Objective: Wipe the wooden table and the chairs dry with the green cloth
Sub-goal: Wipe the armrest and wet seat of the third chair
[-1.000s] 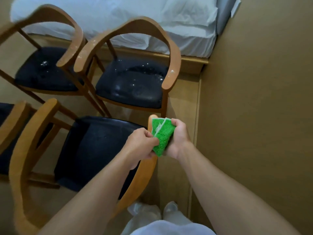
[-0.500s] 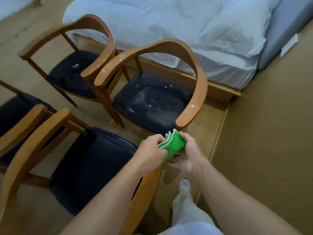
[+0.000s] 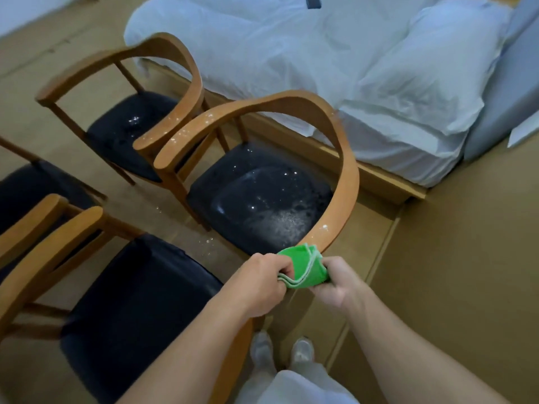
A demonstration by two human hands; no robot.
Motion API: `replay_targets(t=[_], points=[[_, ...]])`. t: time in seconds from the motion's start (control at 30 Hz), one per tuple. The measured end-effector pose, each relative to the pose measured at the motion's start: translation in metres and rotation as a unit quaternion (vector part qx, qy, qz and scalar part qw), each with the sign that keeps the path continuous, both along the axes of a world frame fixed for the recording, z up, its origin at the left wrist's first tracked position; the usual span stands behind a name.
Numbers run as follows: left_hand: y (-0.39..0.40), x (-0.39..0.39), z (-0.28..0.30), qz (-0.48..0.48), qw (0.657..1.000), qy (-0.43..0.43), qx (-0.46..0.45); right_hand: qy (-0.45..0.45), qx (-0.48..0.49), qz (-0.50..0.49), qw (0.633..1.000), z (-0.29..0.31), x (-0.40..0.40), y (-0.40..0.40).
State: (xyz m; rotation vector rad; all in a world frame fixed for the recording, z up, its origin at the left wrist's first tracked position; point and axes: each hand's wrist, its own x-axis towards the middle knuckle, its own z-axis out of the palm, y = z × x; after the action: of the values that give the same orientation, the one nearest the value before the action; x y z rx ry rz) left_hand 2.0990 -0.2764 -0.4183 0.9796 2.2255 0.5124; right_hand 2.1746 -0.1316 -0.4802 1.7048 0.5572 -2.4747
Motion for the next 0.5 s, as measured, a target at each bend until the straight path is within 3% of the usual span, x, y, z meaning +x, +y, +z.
replay_targets(t=[0.3,0.5], points=[[0.031,-0.015,-0.065,-0.043,0.999,-0.013,-0.030,0.003,0.197,0.135,0.971,-0.023,-0.049,0.043],[0.086,-0.009,-0.117,-0.077,0.994,0.022,-0.079,0.002,0.300,0.326,0.897,-0.065,-0.073,0.093]])
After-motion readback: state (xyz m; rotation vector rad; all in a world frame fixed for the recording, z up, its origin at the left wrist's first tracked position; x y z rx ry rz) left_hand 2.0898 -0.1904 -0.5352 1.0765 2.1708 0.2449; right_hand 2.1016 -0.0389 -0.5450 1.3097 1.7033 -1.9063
